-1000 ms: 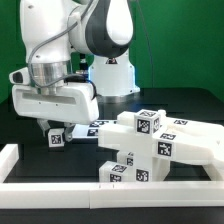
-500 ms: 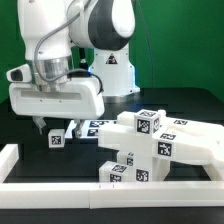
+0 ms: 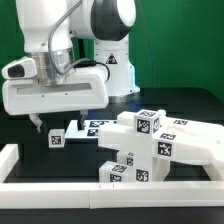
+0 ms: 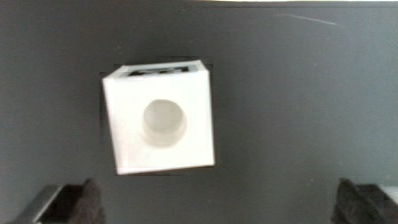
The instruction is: Assemble chair
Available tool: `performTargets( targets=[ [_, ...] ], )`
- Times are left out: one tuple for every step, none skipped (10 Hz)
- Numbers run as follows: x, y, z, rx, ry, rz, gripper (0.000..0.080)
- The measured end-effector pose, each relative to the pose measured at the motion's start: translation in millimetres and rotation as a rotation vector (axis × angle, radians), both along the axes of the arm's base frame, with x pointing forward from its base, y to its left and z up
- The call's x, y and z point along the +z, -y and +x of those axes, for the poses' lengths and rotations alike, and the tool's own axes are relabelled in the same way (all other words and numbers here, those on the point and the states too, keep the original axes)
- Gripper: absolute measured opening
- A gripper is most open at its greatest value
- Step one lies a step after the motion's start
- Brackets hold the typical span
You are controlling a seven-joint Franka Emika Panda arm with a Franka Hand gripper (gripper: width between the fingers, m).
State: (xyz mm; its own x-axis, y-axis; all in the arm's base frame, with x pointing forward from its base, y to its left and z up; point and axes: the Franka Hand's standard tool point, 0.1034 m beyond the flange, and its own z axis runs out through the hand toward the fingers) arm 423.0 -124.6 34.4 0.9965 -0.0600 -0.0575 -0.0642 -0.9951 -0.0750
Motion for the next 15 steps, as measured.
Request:
performTargets(
  targets=[
    [0.6,4.8,4.8,-0.039,-0.079,0.044,0.0649],
    [5.9,17.7,16.7,-0.078,-0.123,0.076,0.0649],
    [9.0,12.7,18.2,-0.1,-0.204,0.087,0.0649],
    [7.3,8.4,18.1,-0.09,-0.246,0.108,0.0649],
    [6.7,5.6,15.4,-0.085,-0.318,0.136,0.0649],
    [4.6,5.6,16.2,-0.078,-0.382,0.157,0.0649],
    [-2.2,14.0,14.1,-0.066,-0.468,0.162,0.0649],
    [-8.3,23.0,12.5,-0.061,-0.569,0.169,0.0649],
    [-16.4,31.2,15.1,-0.074,-0.638,0.153,0.0649],
    [-19.8,27.6,11.0,-0.082,-0.705,0.167,0.0649],
    [-21.4,26.6,12.2,-0.078,-0.733,0.175,0.0649],
    [-22.2,27.2,14.1,-0.077,-0.724,0.173,0.0649],
    [-22.8,25.6,10.4,-0.093,-0.743,0.165,0.0649],
    [-23.3,21.3,2.3,-0.113,-0.792,0.151,0.0649],
    [-19.3,14.7,-5.7,-0.134,-0.86,0.151,0.0649]
  ],
)
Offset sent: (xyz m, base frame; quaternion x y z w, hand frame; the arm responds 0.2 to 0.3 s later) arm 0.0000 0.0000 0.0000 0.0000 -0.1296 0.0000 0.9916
